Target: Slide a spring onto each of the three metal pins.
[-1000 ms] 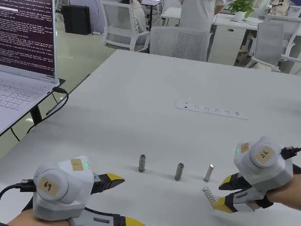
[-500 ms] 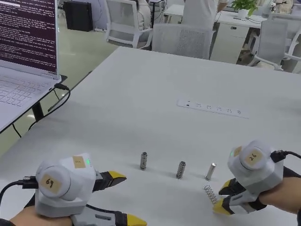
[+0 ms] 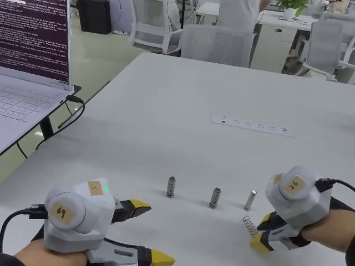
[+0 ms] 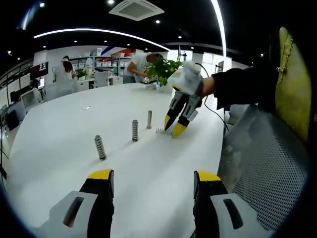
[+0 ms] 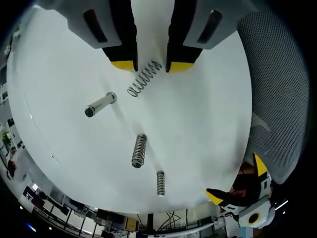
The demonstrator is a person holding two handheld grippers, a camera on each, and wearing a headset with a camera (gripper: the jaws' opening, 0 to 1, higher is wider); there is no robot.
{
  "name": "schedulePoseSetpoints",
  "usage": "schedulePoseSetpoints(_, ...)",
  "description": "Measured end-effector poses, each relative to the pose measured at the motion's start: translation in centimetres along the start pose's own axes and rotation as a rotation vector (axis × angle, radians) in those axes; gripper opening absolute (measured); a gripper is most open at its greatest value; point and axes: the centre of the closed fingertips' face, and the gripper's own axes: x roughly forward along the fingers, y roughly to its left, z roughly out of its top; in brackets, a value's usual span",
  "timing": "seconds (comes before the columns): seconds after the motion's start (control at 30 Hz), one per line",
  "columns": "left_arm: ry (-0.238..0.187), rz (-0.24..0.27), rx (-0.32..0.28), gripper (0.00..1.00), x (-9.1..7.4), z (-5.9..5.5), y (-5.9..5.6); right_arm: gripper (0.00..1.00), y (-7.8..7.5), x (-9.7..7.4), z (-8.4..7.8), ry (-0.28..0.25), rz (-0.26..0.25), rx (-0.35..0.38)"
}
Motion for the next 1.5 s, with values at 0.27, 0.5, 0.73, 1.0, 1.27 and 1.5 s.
schedulePoseSetpoints(0.27,0.0,-0.001,-0.002,0.6,0.0,-0.1,0.0,0.18,-0.2,0.1,-0.1,0.005,0.002,0.009)
schedulePoseSetpoints(0.5,0.002,-0.002,-0.002,0.6,0.1,-0.1,0.0,0.15,-0.3,0.0,-0.2,0.011,-0.002,-0.003)
schedulePoseSetpoints(0.73,0.001,-0.003,-0.002,0.6,0.0,-0.1,0.0,0.13,-0.4,0.0,-0.4,0.025,-0.004,-0.014)
schedulePoseSetpoints(1.0,0.0,-0.004,-0.003,0.6,0.0,-0.1,-0.1,0.12,-0.4,-0.1,-0.4,0.04,0.0,-0.033)
schedulePoseSetpoints(1.27,0.006,-0.014,0.001,0.6,0.1,-0.2,-0.2,0.12,-0.1,-0.2,-0.6,0.048,0.012,-0.086)
schedulePoseSetpoints(1.5,0.014,-0.026,0.008,0.59,0.3,-0.3,-0.4,0.11,0.6,-0.2,-0.8,0.051,0.039,-0.106)
